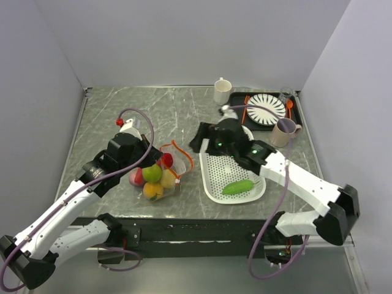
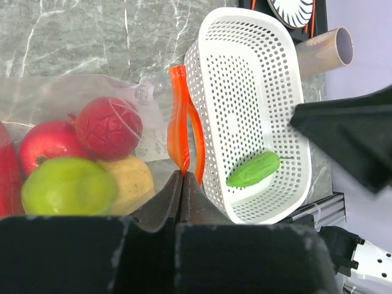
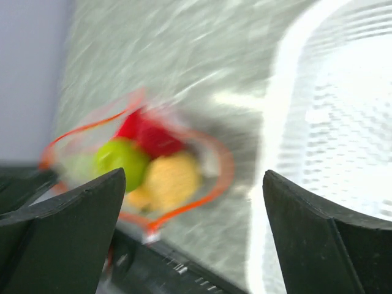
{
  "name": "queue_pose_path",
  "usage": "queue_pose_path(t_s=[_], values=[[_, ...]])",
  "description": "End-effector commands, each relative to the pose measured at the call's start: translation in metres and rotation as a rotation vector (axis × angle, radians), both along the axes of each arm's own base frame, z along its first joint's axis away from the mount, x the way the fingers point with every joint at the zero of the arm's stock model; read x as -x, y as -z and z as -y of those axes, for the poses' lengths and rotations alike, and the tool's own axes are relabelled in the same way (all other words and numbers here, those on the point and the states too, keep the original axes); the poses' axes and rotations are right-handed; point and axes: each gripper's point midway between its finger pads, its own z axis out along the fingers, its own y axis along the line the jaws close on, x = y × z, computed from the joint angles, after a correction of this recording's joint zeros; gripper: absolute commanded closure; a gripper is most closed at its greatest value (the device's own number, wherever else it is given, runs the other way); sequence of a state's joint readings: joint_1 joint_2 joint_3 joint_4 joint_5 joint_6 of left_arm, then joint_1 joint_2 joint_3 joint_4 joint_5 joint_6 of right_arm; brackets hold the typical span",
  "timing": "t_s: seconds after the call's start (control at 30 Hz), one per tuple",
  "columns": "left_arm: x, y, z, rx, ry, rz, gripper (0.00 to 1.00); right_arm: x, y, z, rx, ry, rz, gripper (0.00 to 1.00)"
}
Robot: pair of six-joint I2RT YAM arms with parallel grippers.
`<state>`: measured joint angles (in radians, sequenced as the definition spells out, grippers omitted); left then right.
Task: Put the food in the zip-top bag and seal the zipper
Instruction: Pick up the fake vegetable from the bin.
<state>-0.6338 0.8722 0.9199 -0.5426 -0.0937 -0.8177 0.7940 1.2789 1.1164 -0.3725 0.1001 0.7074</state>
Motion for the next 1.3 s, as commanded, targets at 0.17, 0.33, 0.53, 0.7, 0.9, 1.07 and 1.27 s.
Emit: queue_pose_path(t_s=[0.17,0.33,0.53,0.7,0.9,1.07,1.27], values=[[-0.005,-0.012,0.007,0.034,0.013,0.034,0.99,0.03,0.089,0.138,0.499,0.123,-0.276,0.0],[-0.005,-0.008,0.013,0.04,0.033,0.024,0.99,0.056,0.098,0.155,0.564,0.129,-0.392,0.01],[-0.004,-0.009,0.01,0.031,0.031,0.027,0.99,0.064,0.091,0.151,0.35,0.303,-0.376,0.0],[-0.004,-0.007,0.015,0.043,0.049,0.021,0.99,0.067,0.098,0.131,0.076,0.406,-0.392,0.0],[-0.004,-0.005,0.013,0.035,0.04,0.017,0.99,0.068,0.12,0.157,0.254,0.505,-0.444,0.0],[-0.005,-0.004,0.013,0.033,0.04,0.013,0.99,0.071,0.147,0.162,0.402,0.499,-0.535,0.0],[-0.006,-0.004,0.012,0.024,0.037,0.015,0.99,0.067,0.157,0.158,0.375,0.527,-0.539,0.0]])
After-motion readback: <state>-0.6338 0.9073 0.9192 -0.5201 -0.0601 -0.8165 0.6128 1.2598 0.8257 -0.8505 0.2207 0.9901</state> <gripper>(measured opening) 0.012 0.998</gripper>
